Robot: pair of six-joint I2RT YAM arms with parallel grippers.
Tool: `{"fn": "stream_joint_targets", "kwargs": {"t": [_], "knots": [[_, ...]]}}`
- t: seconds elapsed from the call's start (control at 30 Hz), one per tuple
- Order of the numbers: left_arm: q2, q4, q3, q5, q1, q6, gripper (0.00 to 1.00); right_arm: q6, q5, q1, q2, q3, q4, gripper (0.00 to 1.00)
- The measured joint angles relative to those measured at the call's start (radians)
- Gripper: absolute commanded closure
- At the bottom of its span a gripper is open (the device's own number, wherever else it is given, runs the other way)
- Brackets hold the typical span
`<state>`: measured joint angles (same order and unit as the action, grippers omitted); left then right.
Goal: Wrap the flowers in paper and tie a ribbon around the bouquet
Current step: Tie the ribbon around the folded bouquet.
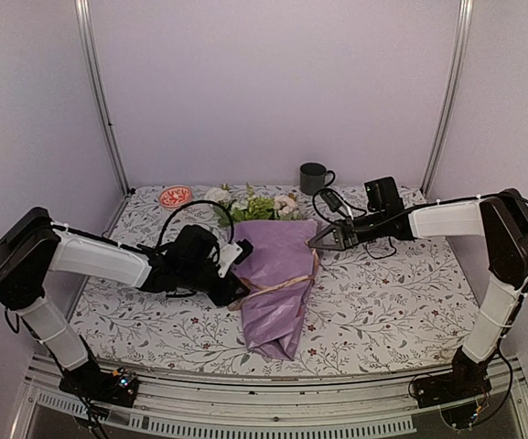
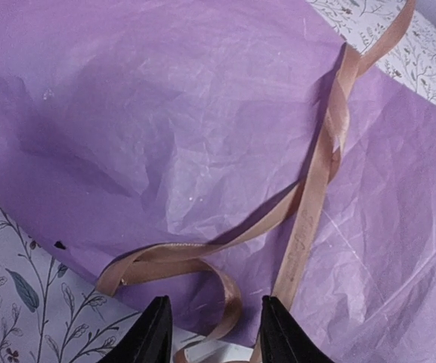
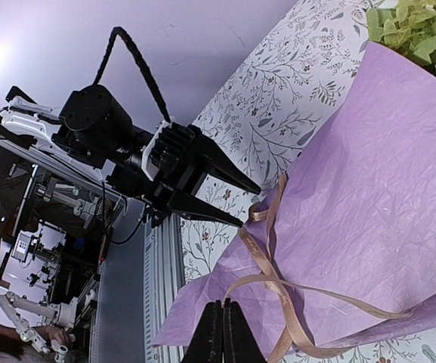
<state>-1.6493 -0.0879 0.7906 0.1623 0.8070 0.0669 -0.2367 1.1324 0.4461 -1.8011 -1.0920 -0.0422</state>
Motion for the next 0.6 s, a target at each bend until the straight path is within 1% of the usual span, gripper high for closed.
{"fn": "stream_joint_targets", "kwargs": {"t": [0.1, 0.17, 0.23, 0.4, 0.43, 0.5, 0.6], "knots": [[-0.005, 0.002, 0.010, -0.005, 0.013, -0.015, 0.67, 0.003, 0.000, -0.001, 0.000, 0.001, 0.006, 1.00], [-0.013, 0.005, 0.019, -0.009, 0.019, -0.019, 0.74, 0.006, 0.000, -0.002, 0.000, 0.002, 0.010, 1.00], [-0.031, 0.013, 0.035, -0.016, 0.022, -0.027, 0.77, 0.009, 0.000, -0.002, 0.000, 0.005, 0.014, 1.00], [-0.065, 0.050, 0.051, -0.043, 0.024, -0.034, 0.79, 0.011, 0.000, -0.003, 0.000, 0.005, 0.019, 1.00], [-0.066, 0.056, 0.051, -0.047, 0.024, -0.034, 0.83, 0.011, 0.000, -0.004, 0.000, 0.005, 0.020, 1.00], [-0.066, 0.060, 0.051, -0.053, 0.024, -0.034, 1.00, 0.013, 0.000, -0.006, 0.000, 0.005, 0.020, 1.00], [-0.069, 0.068, 0.057, -0.066, 0.026, -0.036, 1.00, 0.014, 0.000, -0.011, 0.000, 0.006, 0.021, 1.00]]}}
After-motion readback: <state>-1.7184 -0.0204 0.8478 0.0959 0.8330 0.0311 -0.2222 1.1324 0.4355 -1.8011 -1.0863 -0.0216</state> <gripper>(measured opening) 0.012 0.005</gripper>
